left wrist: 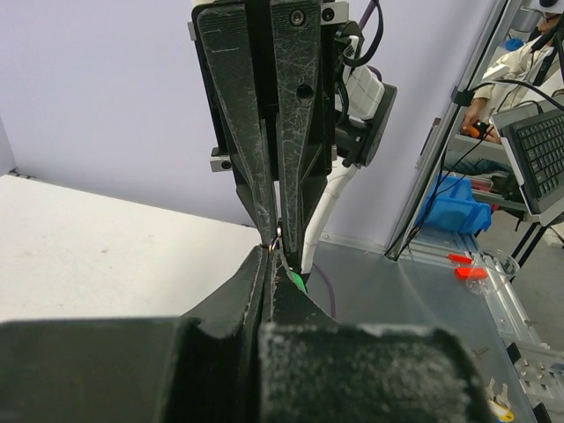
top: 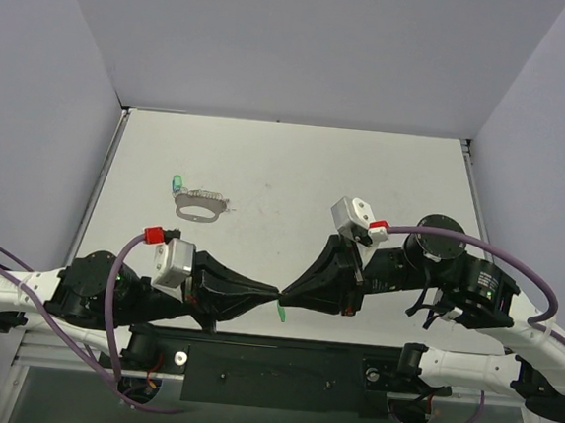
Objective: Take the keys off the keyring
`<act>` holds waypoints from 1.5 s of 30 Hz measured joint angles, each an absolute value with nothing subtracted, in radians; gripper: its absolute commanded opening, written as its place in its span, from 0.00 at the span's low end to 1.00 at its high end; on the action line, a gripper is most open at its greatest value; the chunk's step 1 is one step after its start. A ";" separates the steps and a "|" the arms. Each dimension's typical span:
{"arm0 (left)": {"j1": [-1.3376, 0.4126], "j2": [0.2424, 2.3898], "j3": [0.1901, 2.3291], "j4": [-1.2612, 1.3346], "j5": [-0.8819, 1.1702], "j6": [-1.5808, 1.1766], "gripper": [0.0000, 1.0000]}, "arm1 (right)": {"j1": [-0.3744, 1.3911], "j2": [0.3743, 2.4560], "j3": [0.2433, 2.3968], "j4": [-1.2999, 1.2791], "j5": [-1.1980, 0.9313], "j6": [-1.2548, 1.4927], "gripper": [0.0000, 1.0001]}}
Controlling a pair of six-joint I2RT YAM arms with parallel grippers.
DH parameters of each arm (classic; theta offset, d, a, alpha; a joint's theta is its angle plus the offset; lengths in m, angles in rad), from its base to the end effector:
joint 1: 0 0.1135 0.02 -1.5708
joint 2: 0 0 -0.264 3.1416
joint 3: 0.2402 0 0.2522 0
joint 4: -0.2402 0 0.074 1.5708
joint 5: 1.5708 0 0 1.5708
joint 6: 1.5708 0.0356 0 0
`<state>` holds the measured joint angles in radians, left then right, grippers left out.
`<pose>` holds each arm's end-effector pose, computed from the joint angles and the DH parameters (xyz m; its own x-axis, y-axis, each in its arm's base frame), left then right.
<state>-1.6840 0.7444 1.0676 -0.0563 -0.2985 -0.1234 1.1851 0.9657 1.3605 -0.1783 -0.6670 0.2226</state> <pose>-0.0058 -0.1435 0.4556 -0.1504 -0.2815 -0.9477 0.9706 0.1403 -0.1957 0.0445 0.1681 0.5021 -0.1321 0.1358 -0.9819 -0.9495 -0.3016 0.0860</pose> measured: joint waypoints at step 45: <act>-1.683 0.754 1.085 -0.044 -0.388 -0.138 0.00 | 1.170 0.888 1.258 -0.085 -0.508 0.313 0.12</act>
<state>-1.6833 0.7540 1.0851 -0.0437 -0.3882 -0.1375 1.1702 0.8883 1.2579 -0.0853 -0.5079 0.3134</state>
